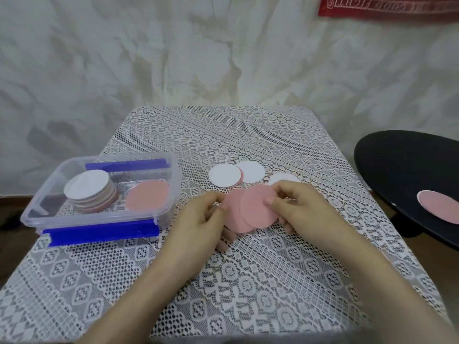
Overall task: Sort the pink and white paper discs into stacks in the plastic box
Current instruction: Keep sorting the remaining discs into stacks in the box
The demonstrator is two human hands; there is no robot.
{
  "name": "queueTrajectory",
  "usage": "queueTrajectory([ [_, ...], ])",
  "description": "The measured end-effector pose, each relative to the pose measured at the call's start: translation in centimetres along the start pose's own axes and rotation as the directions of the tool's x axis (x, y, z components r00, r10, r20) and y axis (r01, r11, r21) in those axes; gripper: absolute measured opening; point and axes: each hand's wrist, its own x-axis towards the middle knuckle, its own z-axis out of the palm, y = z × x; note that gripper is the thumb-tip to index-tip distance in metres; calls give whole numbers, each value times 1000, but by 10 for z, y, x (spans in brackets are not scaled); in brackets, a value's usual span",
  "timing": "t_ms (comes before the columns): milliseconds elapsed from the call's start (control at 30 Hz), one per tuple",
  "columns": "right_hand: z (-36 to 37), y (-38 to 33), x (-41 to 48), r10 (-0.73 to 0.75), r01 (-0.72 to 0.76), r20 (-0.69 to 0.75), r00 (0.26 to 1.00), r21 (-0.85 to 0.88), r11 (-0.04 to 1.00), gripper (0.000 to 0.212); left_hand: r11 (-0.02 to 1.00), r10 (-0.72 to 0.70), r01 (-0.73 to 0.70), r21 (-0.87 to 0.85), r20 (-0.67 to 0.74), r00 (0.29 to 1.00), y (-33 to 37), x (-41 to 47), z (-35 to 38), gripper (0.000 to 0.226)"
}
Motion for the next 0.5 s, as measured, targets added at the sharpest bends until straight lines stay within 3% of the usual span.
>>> queueTrajectory([
  [233, 12, -3, 2, 1, -1, -7, 1000, 31, 1000, 12, 996, 77, -80, 34, 71, 995, -3, 1, 9, 12],
  [367, 7, 0, 9, -25, 7, -103, 994, -170, 985, 20, 992, 73, -74, 98, 20, 997, -7, 7, 10, 14],
  [433, -3, 0, 12, -21, -44, -177, 984, -357, 933, 21, 990, 78, -76, 115, -9, 997, -9, 9, 8, 15],
  [500, -12, 3, 17, -1, -123, -235, 972, -515, 849, 37, 988, 90, -86, 127, -25, 996, -9, 10, 5, 17],
])
